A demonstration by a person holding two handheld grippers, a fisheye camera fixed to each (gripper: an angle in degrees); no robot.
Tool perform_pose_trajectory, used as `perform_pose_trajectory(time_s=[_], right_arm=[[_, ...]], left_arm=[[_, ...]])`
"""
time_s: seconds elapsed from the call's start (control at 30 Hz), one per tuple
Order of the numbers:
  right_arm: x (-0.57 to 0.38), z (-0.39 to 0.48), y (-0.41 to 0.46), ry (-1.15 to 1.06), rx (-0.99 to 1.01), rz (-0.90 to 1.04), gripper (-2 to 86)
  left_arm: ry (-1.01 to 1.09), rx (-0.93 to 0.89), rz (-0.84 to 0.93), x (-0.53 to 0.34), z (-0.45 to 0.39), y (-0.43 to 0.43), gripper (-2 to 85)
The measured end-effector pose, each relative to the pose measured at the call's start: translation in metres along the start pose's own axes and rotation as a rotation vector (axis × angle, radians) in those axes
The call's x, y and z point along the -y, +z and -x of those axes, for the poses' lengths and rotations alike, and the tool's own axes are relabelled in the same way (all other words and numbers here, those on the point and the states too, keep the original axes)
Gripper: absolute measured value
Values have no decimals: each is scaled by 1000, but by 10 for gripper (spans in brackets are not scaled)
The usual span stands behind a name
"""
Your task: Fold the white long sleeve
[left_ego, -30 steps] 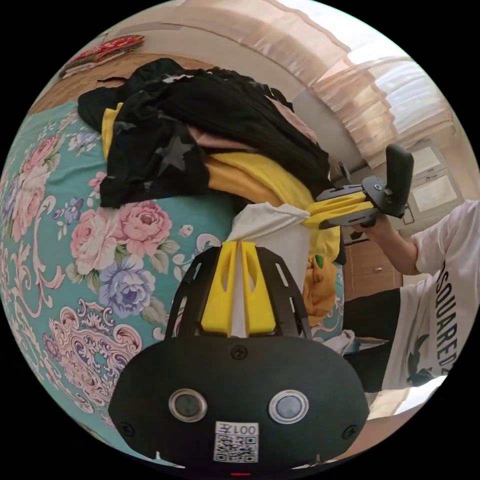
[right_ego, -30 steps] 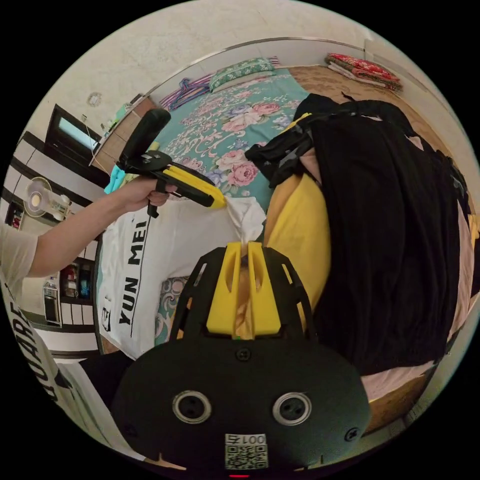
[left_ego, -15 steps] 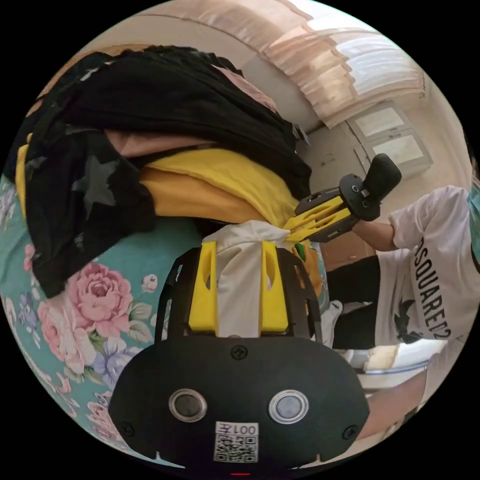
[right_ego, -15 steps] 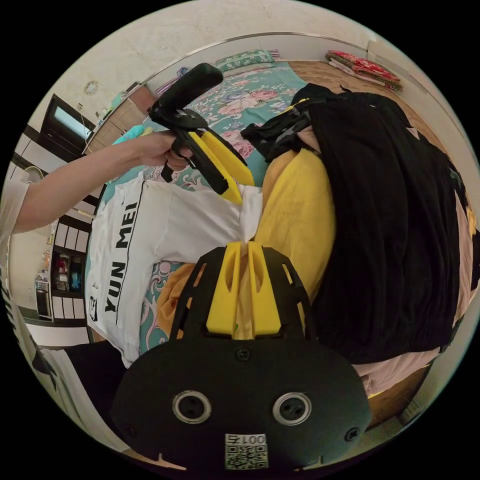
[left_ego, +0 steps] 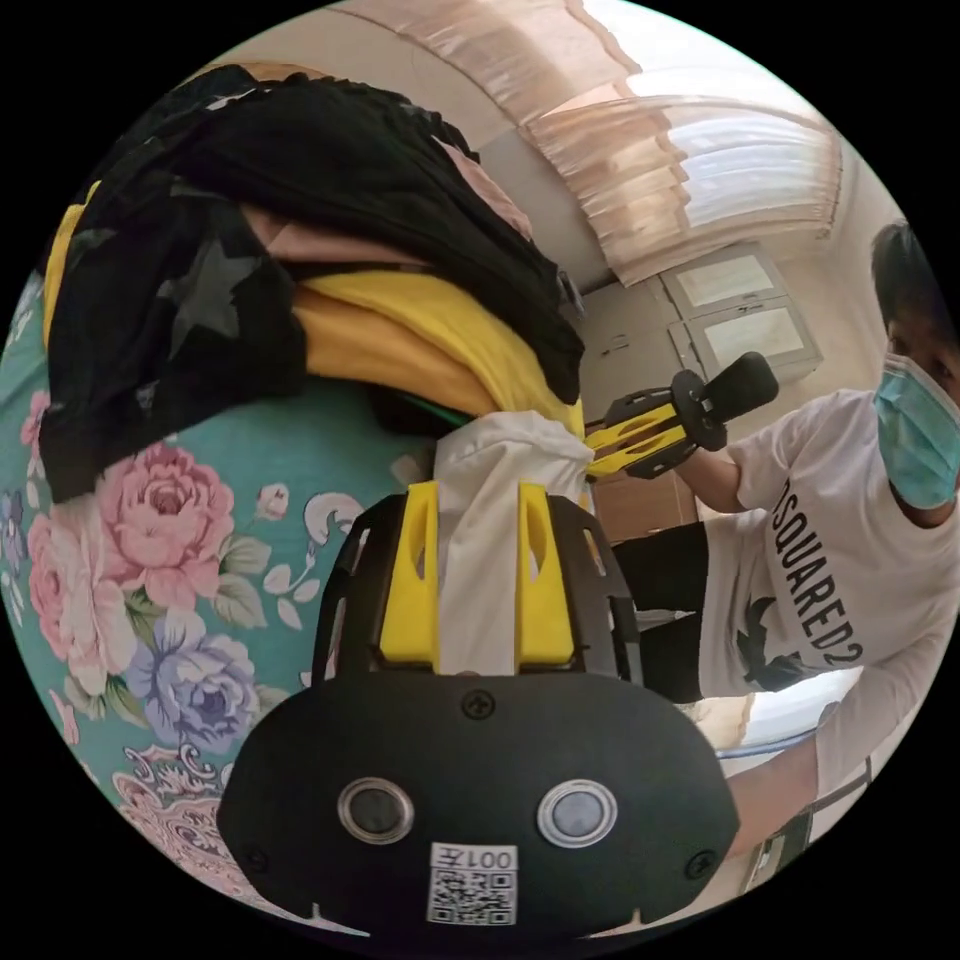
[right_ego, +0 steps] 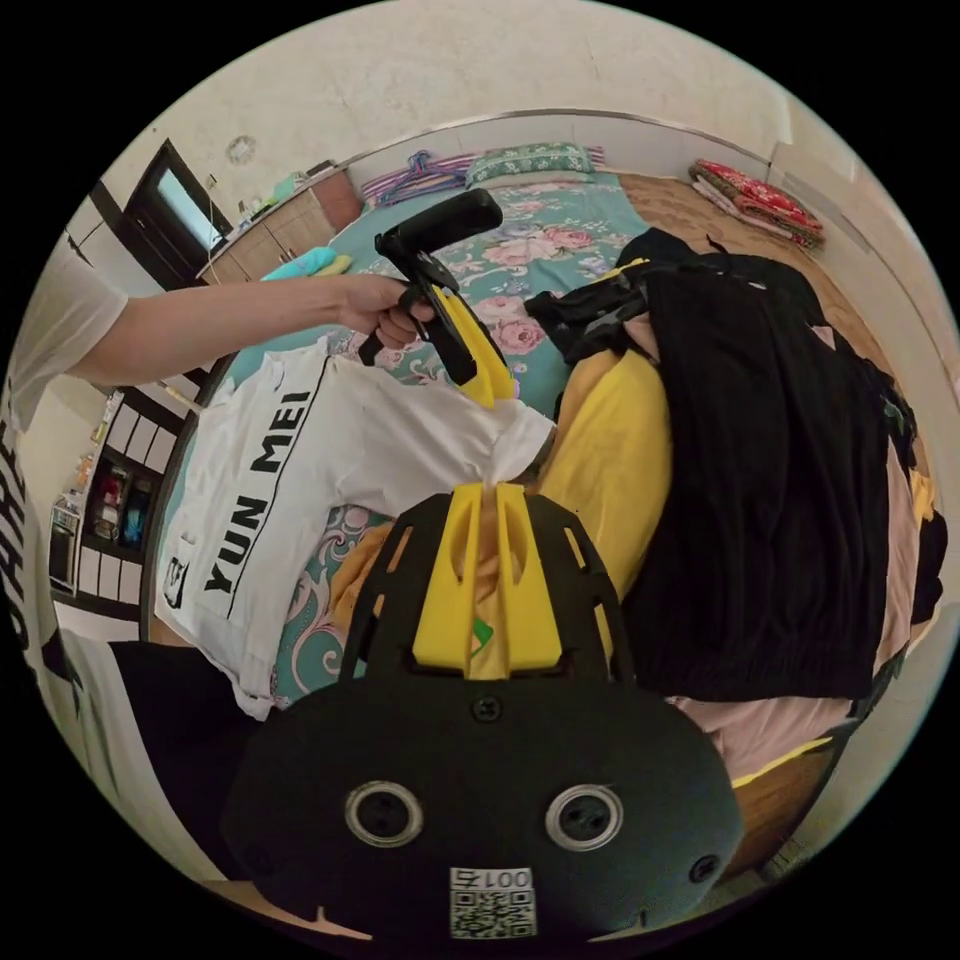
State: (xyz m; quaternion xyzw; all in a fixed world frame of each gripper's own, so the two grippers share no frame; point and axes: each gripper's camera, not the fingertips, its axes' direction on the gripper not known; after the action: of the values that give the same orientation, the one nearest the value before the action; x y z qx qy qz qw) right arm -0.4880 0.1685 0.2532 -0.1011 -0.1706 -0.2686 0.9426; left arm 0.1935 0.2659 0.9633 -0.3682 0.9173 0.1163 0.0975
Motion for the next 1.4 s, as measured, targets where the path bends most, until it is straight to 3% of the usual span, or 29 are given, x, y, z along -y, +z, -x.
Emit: perform_pose_trajectory(time_s=[0.2,0.37,0.63,0.93,1.07,1.4], right_arm=[[-26,-4,30,104,18,93,22],[-44,-8,41,199,39,83,22],[-50,-8,11,199,-24,-89,21],[-60,-25,10,299,-31,-137,28],[-69,-31,30,315,-17,-83,45],[-71,-25,34,182,161,-270,80]], left_arm=[[18,-66,108,24,21,25,102],[44,-115,123,44,28,36,48],[149,-204,-77,54,19,-13,-14],[237,-140,49,86,11,-20,-12],[241,-142,90,86,13,-15,-10],[376,-245,38,51,-19,-36,-9]])
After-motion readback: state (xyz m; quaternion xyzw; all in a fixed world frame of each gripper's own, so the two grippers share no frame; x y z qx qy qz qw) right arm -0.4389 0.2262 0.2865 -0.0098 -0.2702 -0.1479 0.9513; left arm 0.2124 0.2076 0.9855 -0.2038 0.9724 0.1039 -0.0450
